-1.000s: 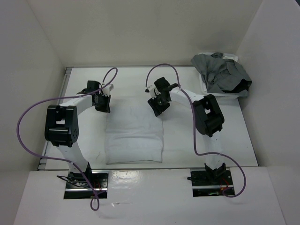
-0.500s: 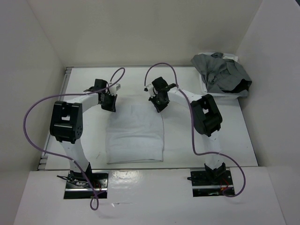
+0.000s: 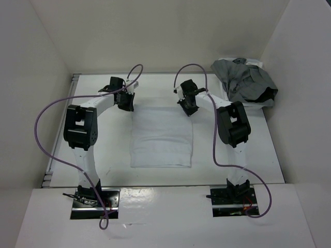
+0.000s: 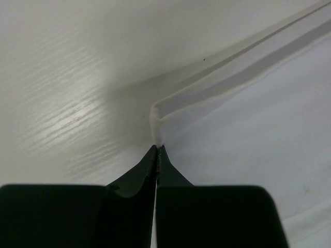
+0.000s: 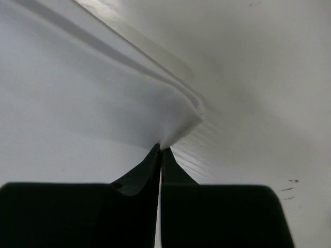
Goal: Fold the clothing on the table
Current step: Flatten the skirt out
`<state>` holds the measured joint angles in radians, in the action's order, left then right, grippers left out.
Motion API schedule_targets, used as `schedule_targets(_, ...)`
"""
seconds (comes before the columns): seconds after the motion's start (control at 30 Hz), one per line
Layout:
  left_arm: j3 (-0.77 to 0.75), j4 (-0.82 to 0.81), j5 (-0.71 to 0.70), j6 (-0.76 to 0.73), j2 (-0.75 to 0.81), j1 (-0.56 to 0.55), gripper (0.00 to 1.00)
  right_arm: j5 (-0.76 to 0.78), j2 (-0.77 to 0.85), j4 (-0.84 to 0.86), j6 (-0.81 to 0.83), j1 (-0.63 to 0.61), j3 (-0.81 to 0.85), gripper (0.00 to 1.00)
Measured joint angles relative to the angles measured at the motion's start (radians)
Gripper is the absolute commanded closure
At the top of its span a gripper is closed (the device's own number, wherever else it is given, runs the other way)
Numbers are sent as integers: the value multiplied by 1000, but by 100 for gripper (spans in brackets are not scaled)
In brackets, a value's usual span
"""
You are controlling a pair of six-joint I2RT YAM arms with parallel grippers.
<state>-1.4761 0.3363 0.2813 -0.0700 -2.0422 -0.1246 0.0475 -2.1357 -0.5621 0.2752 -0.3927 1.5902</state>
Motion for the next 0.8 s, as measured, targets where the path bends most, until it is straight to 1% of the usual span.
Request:
schedule_targets(0.27,-40,-9,9,23,-41,-19,100,51,-8,-2,11,18,45,99)
schedule_targets(0.3,-45,-8,9,23,-47,-19,98,58,-16,-2,10,18,60,90)
schedule_targets(0.33,-51,-8,9,24,-52,-19,93,71,-26,-1,5,18,74,85)
schedule_targets(0.37,-58,-7,9,24,-58,-21,70,82,-34,-1,1,18,87,79)
schedule_targets(0.4,-68,-7,8,22,-63,-23,62,97,-45,-5,-1,18,103,71)
schedule_targets(0.43,-77,-7,5,25,-66,-24,55,111,-54,-8,-4,19,120,58)
schedule_targets(0.47,-85,-6,3,23,-66,-25,41,124,-60,-10,-8,20,133,52)
schedule_targets(0.5,-93,-4,1,21,-66,-25,37,134,-61,-12,-11,20,140,40)
schedule_targets(0.6,-109,-6,-11,24,-60,-25,28,152,-46,-21,-12,21,150,32)
schedule_targets(0.63,-110,-3,-15,24,-53,-25,27,156,-34,-25,-13,21,150,31)
schedule_targets(0.73,-110,5,-19,25,-22,-25,27,154,19,-36,-16,25,149,30)
schedule_targets(0.8,-110,3,-23,25,-1,-25,30,151,60,-35,-17,30,146,30)
